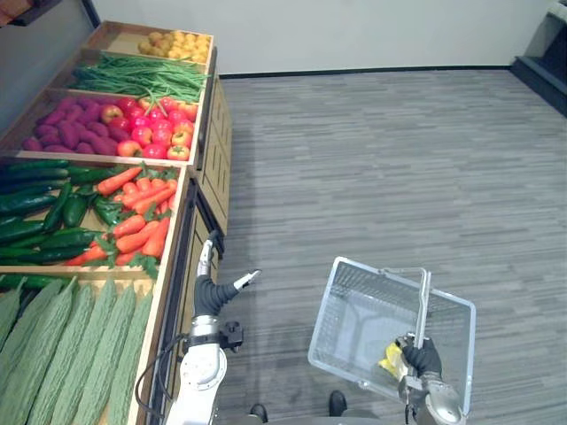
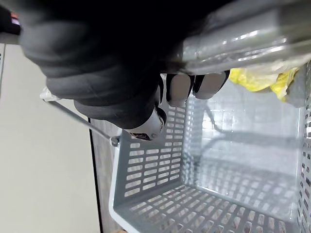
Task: Pick vegetable in the basket
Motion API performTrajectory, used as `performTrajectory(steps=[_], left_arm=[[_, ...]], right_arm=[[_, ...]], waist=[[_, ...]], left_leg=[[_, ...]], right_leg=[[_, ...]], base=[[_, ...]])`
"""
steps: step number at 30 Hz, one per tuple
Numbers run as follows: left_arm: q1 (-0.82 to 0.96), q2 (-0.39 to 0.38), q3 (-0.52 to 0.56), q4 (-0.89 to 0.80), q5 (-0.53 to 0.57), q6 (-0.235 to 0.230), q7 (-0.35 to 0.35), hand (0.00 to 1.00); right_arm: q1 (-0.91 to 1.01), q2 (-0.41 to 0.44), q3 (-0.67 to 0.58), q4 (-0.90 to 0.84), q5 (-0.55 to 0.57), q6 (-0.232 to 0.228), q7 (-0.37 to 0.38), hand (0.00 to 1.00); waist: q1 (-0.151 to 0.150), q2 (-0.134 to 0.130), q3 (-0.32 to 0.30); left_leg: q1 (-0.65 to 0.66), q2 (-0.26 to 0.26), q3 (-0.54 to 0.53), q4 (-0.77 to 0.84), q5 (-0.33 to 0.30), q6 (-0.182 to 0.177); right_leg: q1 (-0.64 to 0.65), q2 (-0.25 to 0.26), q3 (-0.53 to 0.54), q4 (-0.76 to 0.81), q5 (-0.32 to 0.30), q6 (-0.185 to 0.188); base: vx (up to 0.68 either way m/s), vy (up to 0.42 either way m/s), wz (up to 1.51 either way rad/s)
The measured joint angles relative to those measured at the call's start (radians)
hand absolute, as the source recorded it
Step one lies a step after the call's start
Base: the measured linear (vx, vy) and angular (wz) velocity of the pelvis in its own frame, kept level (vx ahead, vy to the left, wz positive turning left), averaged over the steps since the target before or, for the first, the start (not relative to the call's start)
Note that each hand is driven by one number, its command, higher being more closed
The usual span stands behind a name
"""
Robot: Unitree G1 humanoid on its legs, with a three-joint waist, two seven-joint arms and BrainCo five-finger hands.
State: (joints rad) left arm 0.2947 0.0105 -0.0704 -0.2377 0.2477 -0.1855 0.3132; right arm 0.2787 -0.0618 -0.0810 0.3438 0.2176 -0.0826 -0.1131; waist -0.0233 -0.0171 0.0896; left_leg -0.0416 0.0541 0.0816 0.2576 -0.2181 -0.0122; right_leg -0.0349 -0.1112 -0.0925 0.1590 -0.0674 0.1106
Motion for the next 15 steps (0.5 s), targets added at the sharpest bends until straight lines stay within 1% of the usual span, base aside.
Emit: performTrajectory(steps=[1, 2, 3, 4, 5, 6, 7, 8, 9, 10, 11, 12, 13, 14, 15], left_arm=[[0.0, -0.008, -0.001, 0.0, 0.0, -0.001, 0.001, 0.0], [0.001, -0.007, -0.001, 0.0, 0.0, -0.001, 0.001, 0.0], [-0.003, 0.001, -0.001, -0.001, 0.0, -0.001, 0.009, 0.0], [-0.003, 0.014, -0.005, 0.0, 0.0, -0.001, 0.02, 0.0], [-0.003, 0.018, -0.001, -0.001, 0.0, -0.001, 0.023, 0.0], [-0.008, 0.026, 0.001, -0.001, 0.0, -0.001, 0.04, 0.0], [-0.014, 0.032, -0.001, 0.0, 0.0, -0.001, 0.046, 0.0], [-0.02, 0.033, -0.002, 0.002, 0.0, -0.001, 0.047, 0.0], [-0.045, 0.032, -0.012, 0.016, 0.0, -0.001, 0.056, 0.0], [-0.059, 0.031, -0.016, 0.02, 0.0, -0.001, 0.06, 0.0], [-0.085, 0.033, -0.023, 0.023, 0.0, -0.003, 0.063, 0.0], [-0.091, 0.032, -0.026, 0.027, 0.001, -0.009, 0.063, 0.0], [-0.09, 0.029, -0.026, 0.039, 0.001, -0.013, 0.063, 0.0], [-0.066, -0.004, -0.034, 0.057, 0.001, -0.016, 0.061, 0.0], [-0.062, -0.012, -0.038, 0.058, 0.001, -0.016, 0.061, 0.0]], right_arm=[[-0.015, -0.001, 0.0, 0.005, -0.007, 0.001, -0.001, 1.0], [-0.019, 0.0, 0.001, 0.005, -0.014, 0.001, -0.001, 1.0], [-0.027, 0.007, 0.002, 0.005, -0.027, 0.001, -0.002, 1.0], [-0.037, 0.016, 0.003, 0.005, -0.033, 0.003, -0.002, 1.0], [-0.041, 0.017, 0.004, 0.005, -0.033, 0.003, -0.002, 1.0], [-0.054, 0.017, 0.005, 0.005, -0.033, 0.004, -0.002, 1.0], [-0.074, 0.015, 0.005, 0.004, -0.033, 0.003, -0.002, 1.0], [-0.086, 0.014, 0.003, 0.004, -0.033, 0.003, -0.002, 1.0], [-0.101, 0.012, 0.001, 0.001, -0.033, 0.003, -0.01, 1.0], [-0.104, 0.012, 0.001, -0.001, -0.033, 0.003, -0.017, 1.0], [-0.101, 0.013, 0.003, -0.014, -0.033, 0.004, -0.022, 1.0], [-0.097, 0.011, 0.004, -0.014, -0.033, 0.004, -0.021, 1.0], [-0.094, 0.002, 0.004, -0.014, -0.033, 0.005, -0.022, 1.0], [-0.102, -0.02, 0.018, -0.016, -0.032, 0.011, -0.024, 1.0], [-0.11, -0.023, 0.026, -0.016, -0.032, 0.012, -0.024, 1.0]], waist=[[0.004, 0.015, 0.018], [0.009, 0.022, 0.026], [0.007, 0.025, 0.036], [0.002, 0.031, 0.05], [0.001, 0.028, 0.05], [0.003, 0.024, 0.049], [0.005, 0.021, 0.054], [0.005, 0.024, 0.059], [-0.002, 0.033, 0.065], [-0.01, 0.036, 0.067], [-0.02, 0.031, 0.067], [-0.022, 0.025, 0.066], [-0.026, 0.049, 0.071], [-0.017, 0.116, 0.057], [-0.019, 0.122, 0.06]], left_leg=[[-0.002, 0.008, -0.003, 0.047, -0.037, 0.012], [-0.001, 0.013, -0.006, 0.063, -0.05, 0.018], [0.01, 0.009, -0.019, 0.077, -0.064, 0.038], [0.021, 0.007, -0.033, 0.084, -0.078, 0.062], [0.021, 0.007, -0.042, 0.087, -0.082, 0.07], [0.018, 0.009, -0.058, 0.093, -0.087, 0.072], [0.012, 0.011, -0.074, 0.093, -0.095, 0.062], [0.012, 0.013, -0.086, 0.094, -0.102, 0.059], [0.014, 0.017, -0.114, 0.098, -0.118, 0.05], [0.017, 0.019, -0.128, 0.101, -0.128, 0.042], [0.028, 0.019, -0.157, 0.133, -0.164, 0.006], [0.045, 0.025, -0.168, 0.166, -0.2, -0.011], [0.059, 0.046, -0.183, 0.182, -0.222, -0.027], [0.044, 0.097, -0.205, 0.268, -0.21, -0.067], [0.01, 0.105, -0.212, 0.342, -0.176, -0.072]], right_leg=[[-0.044, -0.008, -0.026, 0.142, -0.02, 0.022], [-0.072, -0.015, -0.041, 0.219, -0.021, 0.022], [-0.127, -0.037, -0.053, 0.368, -0.014, 0.014], [-0.166, -0.051, -0.054, 0.445, -0.049, -0.015], [-0.18, -0.051, -0.057, 0.454, -0.074, -0.021], [-0.213, -0.048, -0.068, 0.43, -0.099, -0.025], [-0.241, -0.034, -0.054, 0.352, -0.1, -0.02], [-0.253, -0.021, -0.036, 0.308, -0.096, -0.016], [-0.272, -0.001, 0.004, 0.217, -0.077, -0.004], [-0.277, 0.009, 0.028, 0.169, -0.052, -0.001], [-0.273, 0.024, 0.068, 0.082, 0.015, 0.0], [-0.269, 0.032, 0.075, 0.084, 0.069, -0.018], [-0.257, 0.047, 0.068, 0.11, 0.11, -0.023], [-0.236, 0.097, 0.03, 0.144, 0.05, -0.056], [-0.225, 0.113, 0.016, 0.149, 0.037, -0.067]], base=[[-0.05, 0.123, 0.1], [-0.04, 0.126, 0.17], [0.01, 0.115, 0.38], [0.06, 0.083, 0.41], [0.14, 0.021, 0.37], [0.2, -0.02, 0.25], [0.21, -0.035, 0.23], [0.22, -0.079, 0.35], [0.26, -0.124, 0.45], [0.37, -0.198, 0.83], [0.46, -0.271, 0.79], [0.44, -0.274, 0.75], [0.48, -0.234, 0.44], [0.39, -0.157, 0.31], [0.48, -0.228, 0.24]])
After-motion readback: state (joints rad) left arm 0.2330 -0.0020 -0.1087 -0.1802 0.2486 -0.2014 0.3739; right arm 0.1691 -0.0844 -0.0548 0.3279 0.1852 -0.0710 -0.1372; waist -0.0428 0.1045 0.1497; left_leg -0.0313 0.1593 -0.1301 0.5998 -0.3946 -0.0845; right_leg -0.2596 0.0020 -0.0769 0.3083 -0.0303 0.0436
